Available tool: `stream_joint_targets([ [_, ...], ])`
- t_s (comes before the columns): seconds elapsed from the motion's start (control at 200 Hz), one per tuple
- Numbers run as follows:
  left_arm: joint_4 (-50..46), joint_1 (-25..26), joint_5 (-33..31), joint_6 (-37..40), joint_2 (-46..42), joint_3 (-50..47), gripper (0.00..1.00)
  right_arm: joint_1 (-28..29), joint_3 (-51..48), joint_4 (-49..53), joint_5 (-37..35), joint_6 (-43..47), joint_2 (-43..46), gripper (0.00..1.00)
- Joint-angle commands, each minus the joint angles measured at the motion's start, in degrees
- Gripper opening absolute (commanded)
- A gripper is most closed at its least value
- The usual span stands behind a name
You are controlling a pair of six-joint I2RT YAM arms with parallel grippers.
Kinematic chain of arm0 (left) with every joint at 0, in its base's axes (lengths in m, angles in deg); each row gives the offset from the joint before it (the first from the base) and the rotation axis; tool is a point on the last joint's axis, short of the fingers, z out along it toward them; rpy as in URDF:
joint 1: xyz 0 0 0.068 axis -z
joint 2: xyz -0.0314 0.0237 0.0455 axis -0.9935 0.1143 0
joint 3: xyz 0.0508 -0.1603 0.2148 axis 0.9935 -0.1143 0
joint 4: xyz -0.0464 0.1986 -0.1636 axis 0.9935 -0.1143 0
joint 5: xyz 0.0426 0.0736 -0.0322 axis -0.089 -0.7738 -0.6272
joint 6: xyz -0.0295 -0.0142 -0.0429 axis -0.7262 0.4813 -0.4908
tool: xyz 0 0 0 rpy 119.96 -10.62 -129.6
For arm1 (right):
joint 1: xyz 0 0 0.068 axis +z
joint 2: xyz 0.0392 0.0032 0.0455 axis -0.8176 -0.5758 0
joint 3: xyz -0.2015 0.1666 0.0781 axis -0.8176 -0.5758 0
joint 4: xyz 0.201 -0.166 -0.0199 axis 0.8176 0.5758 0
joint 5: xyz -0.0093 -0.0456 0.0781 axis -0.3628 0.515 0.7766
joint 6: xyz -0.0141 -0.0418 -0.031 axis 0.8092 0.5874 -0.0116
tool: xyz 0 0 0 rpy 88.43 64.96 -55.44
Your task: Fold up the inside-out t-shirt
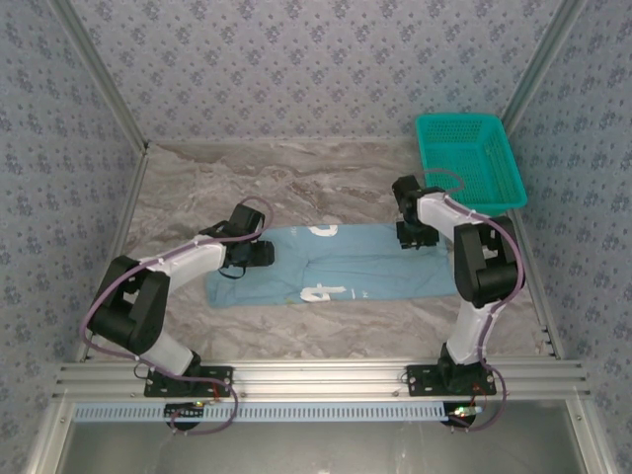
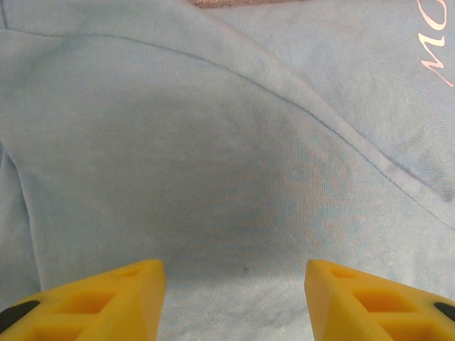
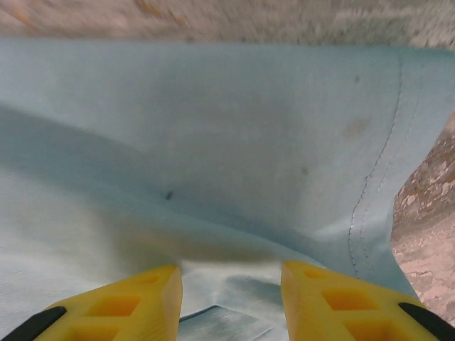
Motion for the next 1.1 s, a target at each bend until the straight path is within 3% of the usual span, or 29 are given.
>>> stream_joint_targets([
  [0.0,-0.95,-0.51,-0.58,0.82,-0.82,0.69,0.54,-0.59,-1.4,2.93,-1.02,-1.88,-0.19,0.43],
  [0.305,-1.24,-0.77,-2.02,0.73,-2.54,0.27,0.55,-0.41,-5.83,2.17,2.76,-4.05,0.51,0.43],
  [0.46,-2.99,-1.63,-3.55,1.54,-4.92,2.26,0.55,0.78,-2.82,1.34,-0.34,-1.56,5.54,0.47],
  [0.565,-4.05,-4.46,-4.3,0.48,-8.23,0.99,0.56,4.7,-2.6,-1.97,0.8,0.73,10.77,0.51],
  [0.675,-3.34,-11.04,-1.24,-3.11,-12.04,-4.09,0.58,11.17,-5.02,-9.17,8.66,2.98,14.87,0.55],
  [0.809,-1.87,-20.11,8.04,-6.45,-13.73,-8.46,0.66,20.25,-4.95,-17.38,17.35,0.89,13.4,0.59],
  [1.099,-0.7,-24.58,10.89,0.44,-11.48,-9.49,0.92,27.76,0.78,-27.47,34.16,-3.79,1.89,0.59],
])
